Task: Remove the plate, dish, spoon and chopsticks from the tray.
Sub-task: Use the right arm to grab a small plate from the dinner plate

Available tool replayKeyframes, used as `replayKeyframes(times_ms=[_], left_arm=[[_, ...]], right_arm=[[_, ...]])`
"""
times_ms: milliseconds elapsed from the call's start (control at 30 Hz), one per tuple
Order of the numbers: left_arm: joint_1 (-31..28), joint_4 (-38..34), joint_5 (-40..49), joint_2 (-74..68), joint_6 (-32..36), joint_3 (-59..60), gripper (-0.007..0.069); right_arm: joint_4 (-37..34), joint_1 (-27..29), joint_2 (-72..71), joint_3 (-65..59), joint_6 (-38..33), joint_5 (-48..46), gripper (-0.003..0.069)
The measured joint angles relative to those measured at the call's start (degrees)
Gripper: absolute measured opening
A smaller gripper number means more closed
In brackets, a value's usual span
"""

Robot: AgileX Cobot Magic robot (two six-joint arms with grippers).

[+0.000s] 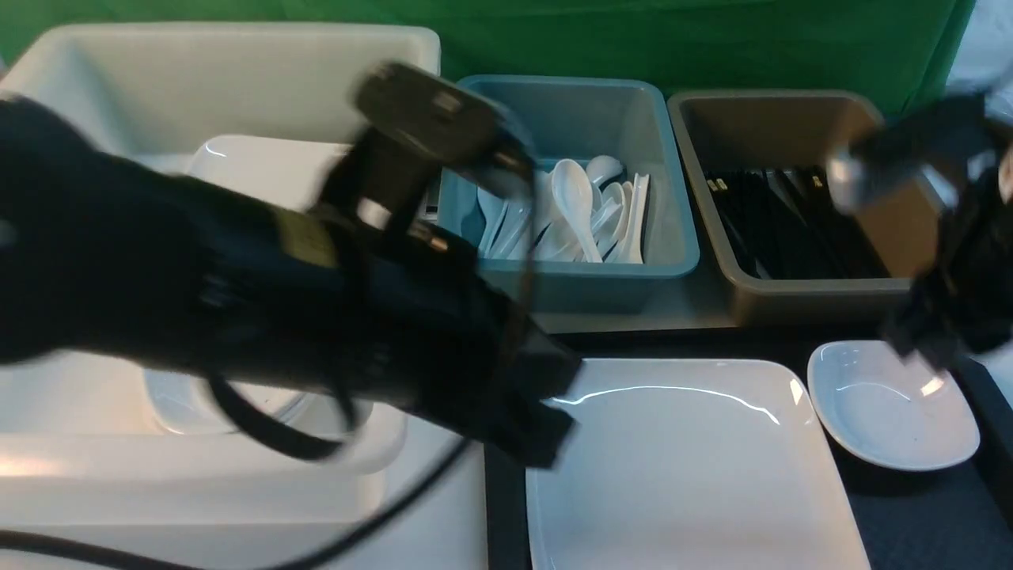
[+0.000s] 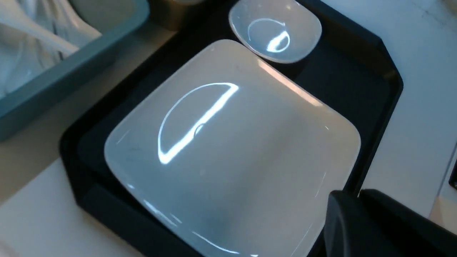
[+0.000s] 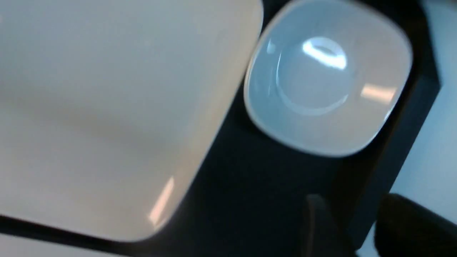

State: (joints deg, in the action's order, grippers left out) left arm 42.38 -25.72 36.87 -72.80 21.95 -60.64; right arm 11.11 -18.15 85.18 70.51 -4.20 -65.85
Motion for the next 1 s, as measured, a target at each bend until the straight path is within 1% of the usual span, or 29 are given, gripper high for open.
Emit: replayKeyframes(times_ms=[33, 67, 100, 200, 367, 500, 667, 867, 933, 1000], left_arm=[[1.62, 0.65, -0.12, -1.89, -0.57, -0.34, 0.0013], [2.81, 0.84, -0.12, -3.56, -1.05, -0.81, 0.0013], [3.01, 0.84, -0.12, -4.06, -1.16, -0.81, 0.0013], [3.62, 1.27, 0.67, -6.91, -2.23, -1.36, 0.0013], [3.83, 3.51, 1.4, -7.18, -2.34, -1.41, 0.0013], [3.83, 4.22, 1.81, -7.07, -2.38, -1.41, 0.0013], [3.83, 4.7, 2.83, -7.07, -2.38, -1.42, 0.0013], [3.83, 4.95, 2.88, -7.07, -2.46, -1.42, 0.0013], [3.83, 4.95, 2.88, -7.07, -2.46, -1.42, 0.0013], [3.83, 4.95, 2.88, -7.07, -2.46, -1.42, 0.0013]], right_arm=[[-0.14, 0.8, 0.07, -4.61, -0.13, 2.63, 0.0363], [-0.2, 1.08, 0.14, -8.11, -0.4, 6.01, 0.0419], [-0.2, 1.08, 0.22, -8.63, -0.53, 6.62, 0.0435], [-0.53, 1.37, 1.8, -15.54, -1.51, 17.73, 0.0517], [-0.39, 1.44, 5.86, -17.31, -3.68, 23.76, 0.0537], [2.61, 1.44, 9.57, -17.42, -3.86, 27.22, 0.0538], [6.84, 1.44, 11.11, -17.48, -1.06, 28.04, 0.0538], [7.92, 1.44, 11.72, -17.48, -0.77, 30.1, 0.0538], [8.0, 1.44, 12.78, -17.48, -0.77, 30.21, 0.0528], [8.0, 1.44, 13.85, -17.48, -0.7, 30.23, 0.0499]])
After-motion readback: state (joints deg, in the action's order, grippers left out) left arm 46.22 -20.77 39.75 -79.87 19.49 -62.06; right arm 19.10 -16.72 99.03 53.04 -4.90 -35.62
